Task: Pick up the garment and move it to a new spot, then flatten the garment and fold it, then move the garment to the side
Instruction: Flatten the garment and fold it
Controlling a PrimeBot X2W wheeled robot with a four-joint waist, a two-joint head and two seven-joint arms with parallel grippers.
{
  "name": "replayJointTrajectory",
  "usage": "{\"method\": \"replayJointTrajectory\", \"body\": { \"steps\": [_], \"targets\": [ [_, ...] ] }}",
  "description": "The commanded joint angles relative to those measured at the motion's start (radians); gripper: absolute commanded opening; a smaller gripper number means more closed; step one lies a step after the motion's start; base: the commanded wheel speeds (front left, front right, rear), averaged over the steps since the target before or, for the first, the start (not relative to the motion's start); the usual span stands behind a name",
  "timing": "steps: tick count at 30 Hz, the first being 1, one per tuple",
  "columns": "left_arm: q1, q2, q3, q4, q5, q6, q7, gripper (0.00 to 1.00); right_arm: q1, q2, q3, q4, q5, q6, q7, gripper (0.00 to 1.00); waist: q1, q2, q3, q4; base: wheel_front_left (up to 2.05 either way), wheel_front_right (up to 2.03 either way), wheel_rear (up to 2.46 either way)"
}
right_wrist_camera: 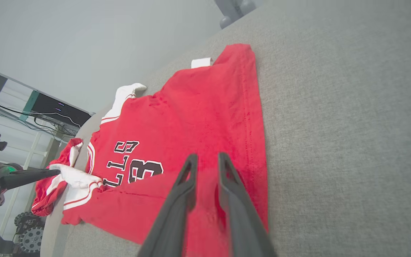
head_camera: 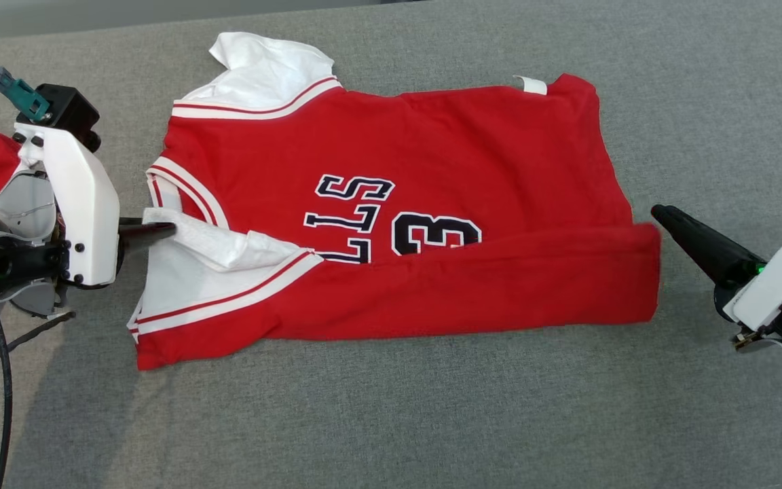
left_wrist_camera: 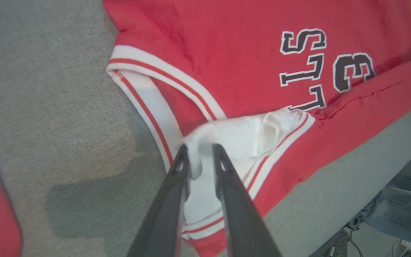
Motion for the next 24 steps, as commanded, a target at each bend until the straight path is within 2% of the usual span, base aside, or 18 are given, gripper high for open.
{"method": "replayJointTrajectory", "body": {
  "steps": [1, 10, 16, 18, 21, 24],
  "targets": [
    [0.001, -0.008, 0.006, 0.015, -0.015, -0.014, -0.008, 1.00, -0.006, 0.006, -0.006, 0.016, -0.009, 0.001, -0.023, 1.00, 0.0001, 0.0000, -0.008, 0.003, 0.00, 0.00, 0.00],
    [0.024, -0.010, 0.018, 0.043, 0.003, -0.040, -0.079, 1.00, 0.023, 0.029, -0.014, 0.051, -0.031, 0.001, -0.074, 1.00, 0.0001, 0.0000, -0.060, 0.013, 0.00, 0.00, 0.00],
    [0.085, 0.011, 0.047, 0.010, 0.051, -0.049, -0.258, 1.00, 0.050, 0.051, -0.026, 0.108, -0.097, 0.001, -0.112, 1.00, 0.0001, 0.0000, -0.113, 0.015, 0.00, 0.00, 0.00],
    [0.126, 0.018, 0.060, -0.012, 0.064, -0.035, -0.332, 1.00, 0.066, 0.067, -0.059, 0.136, -0.133, 0.001, -0.120, 1.00, 0.0001, 0.0000, -0.130, 0.015, 0.00, 0.00, 0.00],
    [0.203, 0.029, 0.090, -0.057, 0.062, -0.004, -0.452, 1.00, 0.106, 0.113, -0.166, 0.192, -0.226, 0.001, -0.121, 1.00, 0.0001, 0.0000, -0.149, 0.016, 0.00, 0.00, 0.00],
    [0.274, 0.044, 0.110, -0.087, 0.113, 0.061, -0.591, 1.00, 0.173, 0.175, -0.298, 0.221, -0.337, 0.001, -0.121, 1.00, 0.0001, 0.0000, -0.162, 0.022, 0.00, 0.00, 0.00]
  ]
}}
